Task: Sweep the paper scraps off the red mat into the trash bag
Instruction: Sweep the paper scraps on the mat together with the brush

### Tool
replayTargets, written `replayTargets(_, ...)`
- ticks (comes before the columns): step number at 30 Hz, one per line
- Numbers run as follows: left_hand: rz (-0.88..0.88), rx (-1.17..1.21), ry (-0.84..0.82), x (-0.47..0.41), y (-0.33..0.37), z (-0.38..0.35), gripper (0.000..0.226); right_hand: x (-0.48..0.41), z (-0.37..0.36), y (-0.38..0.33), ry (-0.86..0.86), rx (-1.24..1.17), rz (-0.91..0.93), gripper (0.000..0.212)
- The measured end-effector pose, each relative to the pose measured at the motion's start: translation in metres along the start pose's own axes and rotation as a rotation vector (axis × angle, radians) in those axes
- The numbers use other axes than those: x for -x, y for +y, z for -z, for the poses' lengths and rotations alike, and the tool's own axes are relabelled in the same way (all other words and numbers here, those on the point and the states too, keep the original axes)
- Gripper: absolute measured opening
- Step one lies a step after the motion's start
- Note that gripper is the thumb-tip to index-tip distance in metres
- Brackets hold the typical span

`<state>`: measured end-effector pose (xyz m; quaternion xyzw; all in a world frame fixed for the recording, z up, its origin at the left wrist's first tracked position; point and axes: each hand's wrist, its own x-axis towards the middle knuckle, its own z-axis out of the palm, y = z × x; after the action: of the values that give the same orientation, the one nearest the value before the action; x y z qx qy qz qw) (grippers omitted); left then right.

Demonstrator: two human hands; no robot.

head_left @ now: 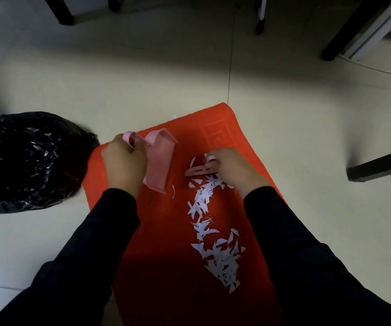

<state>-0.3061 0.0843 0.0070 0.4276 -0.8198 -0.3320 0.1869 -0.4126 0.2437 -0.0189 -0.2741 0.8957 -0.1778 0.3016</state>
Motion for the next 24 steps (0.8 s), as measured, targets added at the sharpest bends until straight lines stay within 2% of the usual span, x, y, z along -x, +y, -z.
replayTargets(7, -0.012, 0.005, 0.002, -0.004, -0.002, -0.003, 0.019, -0.003, 0.018, 0.001, 0.263, -0.149, 0.033, 0.023)
replayTargets(10, -0.01, 0.01, 0.015, -0.005, -0.002, -0.007, 0.02, -0.016, 0.009, 0.007, 0.317, -0.145, 0.053, 0.023)
replayTargets(14, -0.01, 0.007, 0.027, -0.004, -0.004, -0.013, 0.024, -0.027, -0.012, 0.017, 0.21, -0.087, 0.051, 0.02)
replayTargets(20, -0.013, 0.02, 0.025, -0.001, -0.003, -0.016, 0.025, -0.015, -0.01, 0.015, -0.004, -0.078, -0.046, 0.028)
replayTargets(24, -0.013, 0.024, 0.011, 0.002, -0.001, -0.017, 0.024, -0.006, 0.007, 0.008, -0.022, -0.042, -0.028, 0.025)
